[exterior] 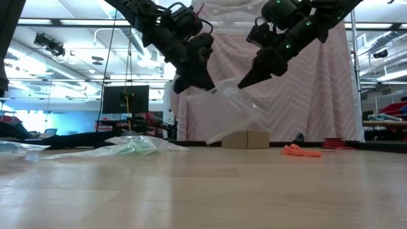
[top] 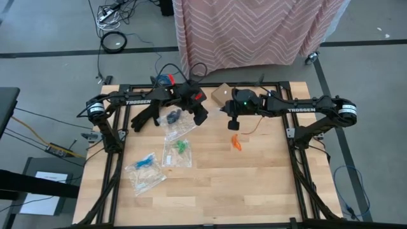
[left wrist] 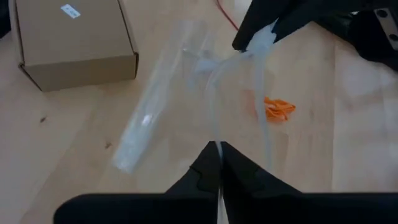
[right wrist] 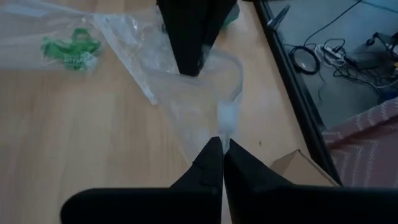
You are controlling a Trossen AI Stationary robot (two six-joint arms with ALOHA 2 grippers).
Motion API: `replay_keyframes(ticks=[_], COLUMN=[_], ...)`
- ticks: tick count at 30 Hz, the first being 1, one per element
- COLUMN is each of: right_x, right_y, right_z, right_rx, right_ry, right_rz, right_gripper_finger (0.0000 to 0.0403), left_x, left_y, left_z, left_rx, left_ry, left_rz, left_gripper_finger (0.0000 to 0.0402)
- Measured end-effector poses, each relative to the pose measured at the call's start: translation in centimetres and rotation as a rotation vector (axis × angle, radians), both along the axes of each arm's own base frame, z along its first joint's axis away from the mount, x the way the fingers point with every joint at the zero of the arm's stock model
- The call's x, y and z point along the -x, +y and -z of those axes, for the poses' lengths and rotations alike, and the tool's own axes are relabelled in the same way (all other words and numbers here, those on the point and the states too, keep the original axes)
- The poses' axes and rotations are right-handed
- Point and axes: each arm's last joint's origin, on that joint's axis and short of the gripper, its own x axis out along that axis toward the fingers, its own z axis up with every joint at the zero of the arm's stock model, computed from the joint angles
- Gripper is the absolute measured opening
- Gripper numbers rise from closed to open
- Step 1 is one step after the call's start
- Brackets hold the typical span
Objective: Sort rubber bands
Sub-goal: Open the transparent zip bag
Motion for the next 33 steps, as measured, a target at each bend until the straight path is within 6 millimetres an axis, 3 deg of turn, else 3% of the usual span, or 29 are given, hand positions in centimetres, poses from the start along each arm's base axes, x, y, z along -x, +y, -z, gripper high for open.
replay_keyframes(ticks=[7,13,18,33], right_x=[0.0,0.1,0.3,0.3], right_y=[0.2,0.2,0.2,0.2], right_z=[-0.1,0.1,0.3,0.4], right_rx=[0.000,0.004,-0.005,-0.012], right_ry=[-0.001,0.018,0.048,0.051], right_rz=[-0.007,0.012,0.012,0.017], right_gripper_finger=[0.0000,0.0000,0.0000,0.0000], left_x=[-0.2,-0.1,-0.1,-0.3], left_y=[0.6,1.0,1.1,1.2], left_z=[-0.4,-0.4,-0.5,-1.4], left_rx=[-0.044,-0.259,-0.336,-0.456], left_ry=[-0.044,0.004,0.014,-0.038], left_rz=[-0.028,-0.027,0.011,0.074], left_gripper_finger=[0.0024,0.0025,0.0039,0.0210])
